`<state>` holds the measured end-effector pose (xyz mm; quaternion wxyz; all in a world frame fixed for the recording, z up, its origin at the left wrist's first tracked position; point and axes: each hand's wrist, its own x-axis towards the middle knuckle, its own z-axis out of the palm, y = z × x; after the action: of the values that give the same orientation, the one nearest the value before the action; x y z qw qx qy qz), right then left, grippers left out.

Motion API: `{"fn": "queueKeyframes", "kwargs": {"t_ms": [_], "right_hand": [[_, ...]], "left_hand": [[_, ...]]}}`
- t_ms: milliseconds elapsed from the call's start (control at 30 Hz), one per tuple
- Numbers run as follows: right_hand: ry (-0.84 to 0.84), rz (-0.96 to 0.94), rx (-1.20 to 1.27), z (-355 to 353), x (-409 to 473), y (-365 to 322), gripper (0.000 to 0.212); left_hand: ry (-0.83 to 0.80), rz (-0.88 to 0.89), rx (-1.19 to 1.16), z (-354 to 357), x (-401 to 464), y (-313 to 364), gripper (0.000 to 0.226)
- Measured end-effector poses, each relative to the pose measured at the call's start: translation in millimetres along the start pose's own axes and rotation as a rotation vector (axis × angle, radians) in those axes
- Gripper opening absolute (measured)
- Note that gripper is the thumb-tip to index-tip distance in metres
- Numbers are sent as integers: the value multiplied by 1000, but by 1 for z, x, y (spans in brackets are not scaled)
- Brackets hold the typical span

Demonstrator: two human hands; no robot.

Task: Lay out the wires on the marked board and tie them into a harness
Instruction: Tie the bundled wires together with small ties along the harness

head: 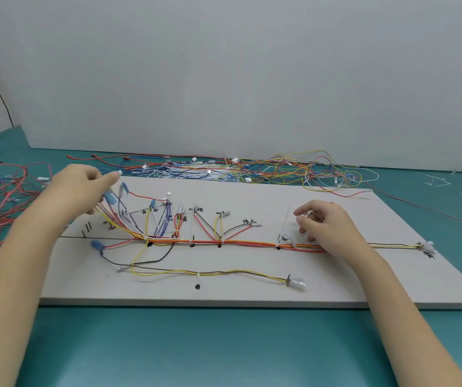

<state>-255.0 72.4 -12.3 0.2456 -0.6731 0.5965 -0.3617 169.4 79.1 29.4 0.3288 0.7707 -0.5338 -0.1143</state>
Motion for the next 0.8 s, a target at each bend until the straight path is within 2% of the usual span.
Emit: {"fn": "queueKeyframes", "kwargs": {"t_ms": [67, 100, 167, 233, 300, 367, 400, 467, 500, 567, 600, 667, 700, 733, 767, 800], "right_hand": [[-1, -3, -7, 0, 0, 0, 15], [0, -4, -7, 0, 0, 0, 15], [3, -1, -9, 0, 0, 0, 15], [-1, 3, -12, 0, 0, -1, 15], [-5, 8, -7, -1, -1, -1, 15], [-10, 7, -8, -1, -2, -2, 14], [-12, 7, -5, -1, -2, -2, 14], [-14, 9, 1, -1, -1, -2, 13], [-17, 9, -3, -1, -1, -2, 13], [-21, 6, -12, -1, -1, -2, 14], [-24, 3, -16, -1, -1, -2, 14], [-33, 2, -27, -1, -2, -2, 14], [-36, 4, -30, -1, -2, -2, 14], [-39, 7, -34, -1, -2, -2, 14], [-42, 7, -36, -1, -2, -2, 14], [-44, 7, -39, -1, -2, -3, 14]], "left_hand": [[-108, 18, -197, 1, -5, 5, 50], [-149, 32, -162, 3, -5, 7, 49], [-179, 19, 121, 8, -3, 5, 46], [-166, 22, 336, 10, -5, 6, 54], [-189, 109, 281, 6, -9, 12, 47], [-350, 175, 98, -1, -18, 21, 33], [-459, 197, 54, -4, -25, 26, 34], [-590, 241, 151, -4, -34, 32, 32], [-577, 277, 237, -2, -36, 33, 26], [-421, 402, 332, 2, -37, 33, 13], [-305, 491, 296, 6, -38, 33, 9], [-109, 589, 27, 10, -48, 37, 12], [-105, 570, -146, 10, -53, 39, 14], [-174, 527, -305, 9, -57, 40, 12], [-286, 479, -413, 8, -59, 41, 9], [-384, 446, -422, 8, -59, 40, 16]]}}
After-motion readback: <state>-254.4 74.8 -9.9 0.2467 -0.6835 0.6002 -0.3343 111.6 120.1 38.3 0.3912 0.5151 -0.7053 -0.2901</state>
